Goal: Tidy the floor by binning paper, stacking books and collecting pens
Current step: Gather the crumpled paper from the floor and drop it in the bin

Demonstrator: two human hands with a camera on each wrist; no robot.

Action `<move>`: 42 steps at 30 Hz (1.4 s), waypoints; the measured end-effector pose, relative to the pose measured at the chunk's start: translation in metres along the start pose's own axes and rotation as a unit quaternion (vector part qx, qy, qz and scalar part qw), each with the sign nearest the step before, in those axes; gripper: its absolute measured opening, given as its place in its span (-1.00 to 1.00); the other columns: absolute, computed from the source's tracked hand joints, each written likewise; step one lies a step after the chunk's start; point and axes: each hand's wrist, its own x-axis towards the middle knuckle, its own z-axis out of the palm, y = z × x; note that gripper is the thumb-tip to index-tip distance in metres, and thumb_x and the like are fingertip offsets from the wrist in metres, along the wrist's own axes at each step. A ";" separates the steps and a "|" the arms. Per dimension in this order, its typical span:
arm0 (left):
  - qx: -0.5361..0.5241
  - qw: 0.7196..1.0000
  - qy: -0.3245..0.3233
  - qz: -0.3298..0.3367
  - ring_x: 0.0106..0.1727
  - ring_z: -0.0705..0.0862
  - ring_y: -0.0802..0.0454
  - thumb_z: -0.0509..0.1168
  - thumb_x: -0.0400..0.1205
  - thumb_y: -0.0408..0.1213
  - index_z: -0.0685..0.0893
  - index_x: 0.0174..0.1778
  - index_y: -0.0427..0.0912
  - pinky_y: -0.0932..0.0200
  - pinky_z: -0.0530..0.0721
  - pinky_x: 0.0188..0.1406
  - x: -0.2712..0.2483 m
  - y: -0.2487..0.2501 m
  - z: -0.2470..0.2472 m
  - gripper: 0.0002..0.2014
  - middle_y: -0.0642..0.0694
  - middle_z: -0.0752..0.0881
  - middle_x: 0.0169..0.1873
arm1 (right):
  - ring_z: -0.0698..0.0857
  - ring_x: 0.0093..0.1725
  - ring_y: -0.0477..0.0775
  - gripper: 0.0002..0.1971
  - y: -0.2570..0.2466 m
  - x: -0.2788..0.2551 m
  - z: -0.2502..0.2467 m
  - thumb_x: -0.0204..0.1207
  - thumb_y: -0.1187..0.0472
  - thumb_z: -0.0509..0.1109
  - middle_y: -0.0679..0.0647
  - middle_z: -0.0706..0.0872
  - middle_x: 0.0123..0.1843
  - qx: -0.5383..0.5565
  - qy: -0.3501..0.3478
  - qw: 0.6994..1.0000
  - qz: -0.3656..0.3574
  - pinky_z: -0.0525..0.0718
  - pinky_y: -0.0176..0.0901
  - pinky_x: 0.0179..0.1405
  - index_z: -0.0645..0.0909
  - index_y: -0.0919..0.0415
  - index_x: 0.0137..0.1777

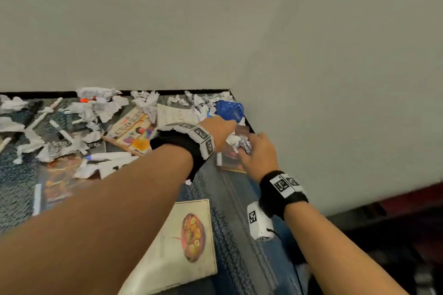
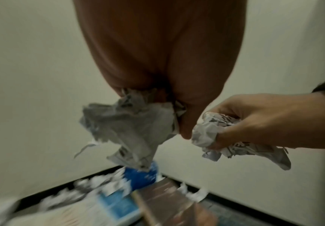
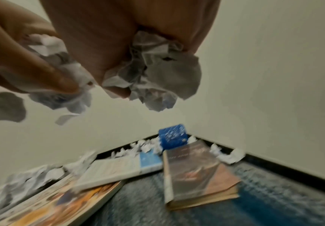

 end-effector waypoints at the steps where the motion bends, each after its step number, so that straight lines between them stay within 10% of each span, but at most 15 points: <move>1: -0.011 1.000 0.008 0.028 0.17 0.65 -0.32 0.27 0.66 -0.34 0.43 0.34 -0.31 -0.02 0.54 -0.04 0.005 0.020 -0.002 -0.66 -0.36 0.61 0.15 | 0.59 -0.09 0.30 -0.79 0.007 -0.011 -0.021 0.45 0.16 0.39 0.27 0.55 -0.07 -0.009 0.009 1.000 0.028 0.34 -0.15 -0.20 0.58 0.33 -0.10; 17: -0.117 0.899 -0.048 0.420 -0.15 0.68 -0.08 0.34 0.59 -0.29 0.48 -0.09 0.01 0.02 0.64 -0.22 0.013 0.368 -0.002 -0.85 0.02 0.58 -0.22 | 0.69 -0.26 -0.04 -0.82 0.182 -0.269 -0.237 0.41 0.03 0.55 0.02 0.75 -0.25 0.013 0.163 0.963 0.214 0.61 -0.10 -0.30 0.66 0.09 -0.13; 21: -0.120 0.895 -0.049 0.427 -0.10 0.63 0.00 0.34 0.58 -0.25 0.52 0.02 -0.01 0.13 0.54 -0.18 0.013 0.431 0.043 -0.84 0.03 0.63 -0.15 | 0.71 -0.14 0.10 -0.76 0.247 -0.319 -0.242 0.43 0.03 0.51 0.09 0.74 -0.15 0.032 0.152 0.969 0.192 0.65 0.10 -0.17 0.68 0.16 -0.03; 26: -0.088 0.928 -0.085 0.352 0.01 0.66 -0.09 0.29 0.60 -0.21 0.47 0.03 -0.06 -0.01 0.62 0.03 0.022 0.483 0.091 -0.84 -0.08 0.67 -0.03 | 0.50 -0.04 -0.06 -0.69 0.305 -0.346 -0.218 0.45 0.03 0.42 0.08 0.52 0.03 0.056 0.117 0.968 0.215 0.38 -0.31 -0.18 0.45 0.15 0.06; 31: -0.053 0.968 -0.106 0.222 0.20 0.60 -0.20 0.29 0.54 -0.06 0.43 0.25 -0.06 -0.04 0.59 0.21 0.032 0.487 0.114 -0.61 -0.20 0.53 0.17 | 0.40 0.28 0.08 -0.53 0.310 -0.344 -0.206 0.50 0.02 0.23 0.10 0.32 0.27 0.041 0.081 0.977 0.194 0.41 -0.13 0.33 0.30 0.19 0.36; 35: 0.095 0.948 -0.228 0.201 0.23 0.59 -0.04 0.48 0.46 0.02 0.54 0.36 -0.04 0.10 0.57 0.21 0.028 0.480 0.103 -0.44 -0.08 0.61 0.21 | 0.32 0.56 0.04 -0.44 0.308 -0.339 -0.214 0.56 -0.03 -0.08 0.09 0.36 0.59 0.043 -0.068 0.984 0.158 0.26 -0.10 0.57 0.40 0.06 0.51; 42: -0.035 0.961 -0.121 0.244 -0.09 0.69 0.07 0.42 0.52 -0.23 0.75 0.06 -0.06 0.24 0.63 -0.05 0.020 0.454 0.065 -0.80 0.03 0.77 -0.13 | 0.65 0.05 0.04 -0.82 0.286 -0.324 -0.227 0.59 0.09 0.22 -0.04 0.69 0.01 -0.022 0.125 0.980 0.156 0.57 -0.04 0.10 0.66 0.01 0.01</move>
